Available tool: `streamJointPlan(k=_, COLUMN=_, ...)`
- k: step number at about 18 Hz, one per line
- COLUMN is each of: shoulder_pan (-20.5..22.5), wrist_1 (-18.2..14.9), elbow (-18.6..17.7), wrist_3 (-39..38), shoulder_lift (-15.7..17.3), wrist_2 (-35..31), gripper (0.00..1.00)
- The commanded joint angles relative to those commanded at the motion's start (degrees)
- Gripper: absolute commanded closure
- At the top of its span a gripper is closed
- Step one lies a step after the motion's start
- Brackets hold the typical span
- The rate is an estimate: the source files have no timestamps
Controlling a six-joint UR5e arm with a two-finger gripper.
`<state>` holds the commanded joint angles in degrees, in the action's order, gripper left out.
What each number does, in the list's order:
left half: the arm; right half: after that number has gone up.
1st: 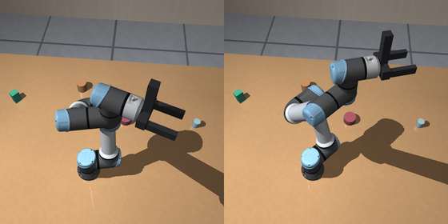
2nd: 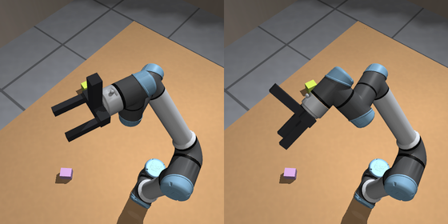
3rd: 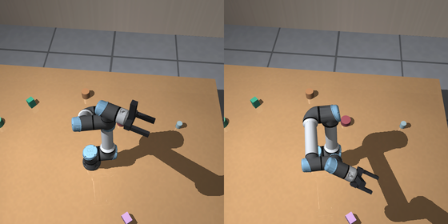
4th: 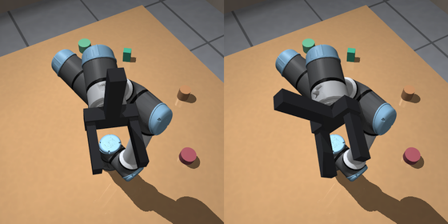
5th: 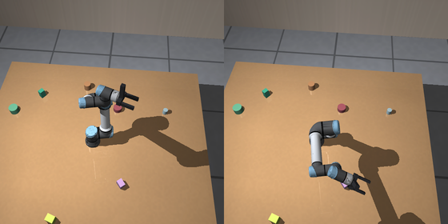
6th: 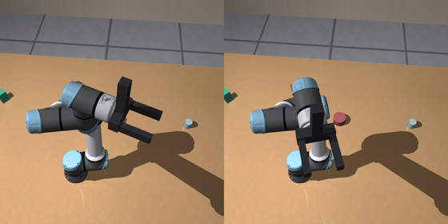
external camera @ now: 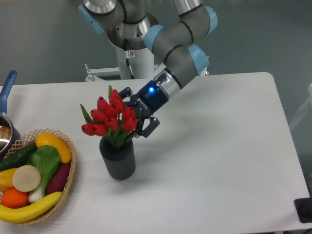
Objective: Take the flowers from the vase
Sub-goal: 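Close the gripper around the tulip stems just below the blooms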
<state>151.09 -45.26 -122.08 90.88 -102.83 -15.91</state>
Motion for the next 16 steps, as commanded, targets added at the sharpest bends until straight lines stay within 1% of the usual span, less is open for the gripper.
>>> streamJointPlan(k=4, shoulder_pan=-0.6, wrist_1=0.0, elbow=1.0, wrist_3=0.0, shoulder_lift=-0.9, wrist_2=0.2, gripper=0.00)
streamJointPlan(k=6, shoulder_pan=-0.7, wrist_1=0.0, elbow=2.0, wrist_3=0.0, shoulder_lift=-1.6, wrist_2=1.4, gripper=0.00)
streamJointPlan(k=10, shoulder_pan=-0.8, wrist_1=0.0, elbow=2.1, wrist_3=0.0, shoulder_lift=-1.7, wrist_2=1.8, gripper=0.00)
streamJointPlan(k=11, shoulder_pan=-0.8, wrist_1=0.0, elbow=2.1, wrist_3=0.0, shoulder_lift=-1.7, wrist_2=1.9, gripper=0.01)
streamJointPlan(k=12, shoulder_pan=-0.8, wrist_1=0.0, elbow=2.1, wrist_3=0.0, shoulder_lift=-1.7, wrist_2=1.9, gripper=0.13)
streamJointPlan(k=13, shoulder_pan=-0.8, wrist_1=0.0, elbow=1.9, wrist_3=0.0, shoulder_lift=-1.7, wrist_2=1.9, gripper=0.27)
streamJointPlan(k=14, shoulder_pan=-0.8, wrist_1=0.0, elbow=2.0, wrist_3=0.1, shoulder_lift=-1.7, wrist_2=1.9, gripper=0.34)
streamJointPlan(k=15, shoulder_pan=-0.7, wrist_1=0.0, elbow=2.0, wrist_3=0.1, shoulder_lift=-1.7, wrist_2=2.0, gripper=0.38)
streamJointPlan(k=16, shoulder_pan=-0.7, wrist_1=0.0, elbow=2.0, wrist_3=0.0, shoulder_lift=-1.7, wrist_2=2.1, gripper=0.45)
